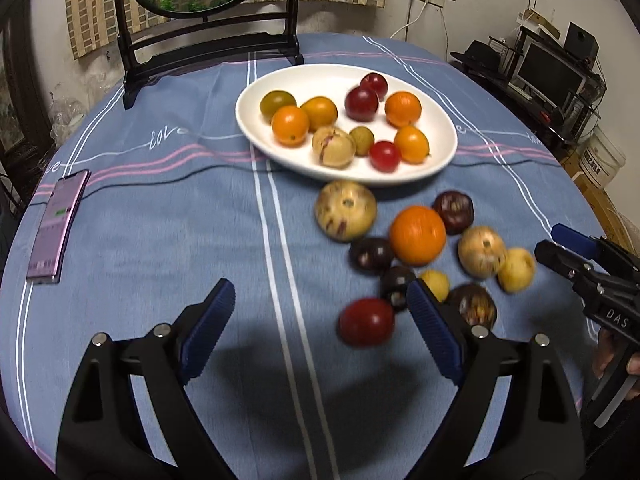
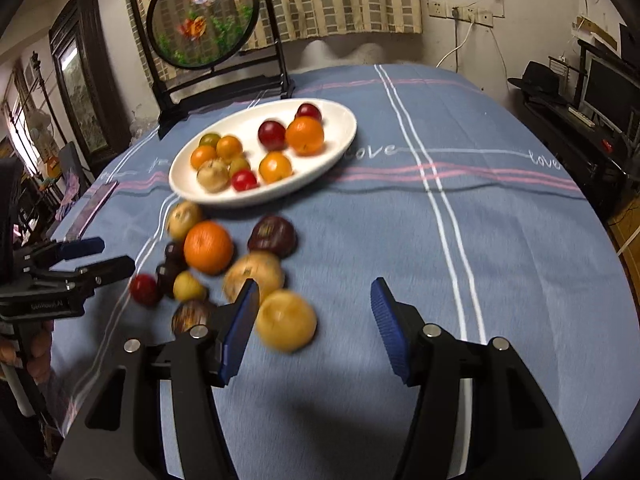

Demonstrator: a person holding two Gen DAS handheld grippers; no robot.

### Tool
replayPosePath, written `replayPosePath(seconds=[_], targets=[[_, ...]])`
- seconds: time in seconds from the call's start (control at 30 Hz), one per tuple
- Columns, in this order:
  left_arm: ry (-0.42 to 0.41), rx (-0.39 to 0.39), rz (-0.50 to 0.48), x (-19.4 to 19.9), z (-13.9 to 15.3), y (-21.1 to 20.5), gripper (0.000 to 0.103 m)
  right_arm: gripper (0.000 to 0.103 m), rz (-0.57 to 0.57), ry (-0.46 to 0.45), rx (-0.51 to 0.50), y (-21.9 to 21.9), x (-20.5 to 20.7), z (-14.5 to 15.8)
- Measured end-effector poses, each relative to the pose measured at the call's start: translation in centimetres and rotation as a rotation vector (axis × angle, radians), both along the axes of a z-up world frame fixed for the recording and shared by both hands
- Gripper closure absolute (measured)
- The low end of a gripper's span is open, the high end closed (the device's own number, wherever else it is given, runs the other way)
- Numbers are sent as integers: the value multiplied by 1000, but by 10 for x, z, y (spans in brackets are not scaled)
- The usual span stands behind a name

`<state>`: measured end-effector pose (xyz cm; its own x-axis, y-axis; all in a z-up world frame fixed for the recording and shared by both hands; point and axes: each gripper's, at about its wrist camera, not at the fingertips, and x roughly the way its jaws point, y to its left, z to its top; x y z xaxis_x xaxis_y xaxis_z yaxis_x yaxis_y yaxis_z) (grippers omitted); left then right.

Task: Organize fruits
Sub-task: 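Grasp a red tomato with the left tool while the right tool grasps a tan round fruit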

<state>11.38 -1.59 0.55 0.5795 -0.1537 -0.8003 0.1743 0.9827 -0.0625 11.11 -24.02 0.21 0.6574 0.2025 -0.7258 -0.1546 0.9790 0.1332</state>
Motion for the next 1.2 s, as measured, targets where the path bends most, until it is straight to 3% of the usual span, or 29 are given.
replayPosePath(seconds=[0.47, 0.63, 0.83, 0.9, 0.97, 1.2], targets=[[38, 53, -45, -13, -27, -11, 13, 45, 51, -15, -23, 6, -25, -7], [47, 70, -49, -4, -31, -16, 14, 45, 13, 15, -10, 1, -21, -14], [66, 39, -51, 7, -37, -17, 31, 45, 6, 17, -37, 4, -21, -16], [59, 39, -48, 8, -36, -18, 43, 45, -12, 12, -65, 4, -20, -18], [52, 16, -70, 7, -32, -19, 71, 45, -26, 21, -92, 4, -18, -21], [62, -2, -73, 4, -31, -16, 71, 45, 10, 61, -123, 14, -12, -26]])
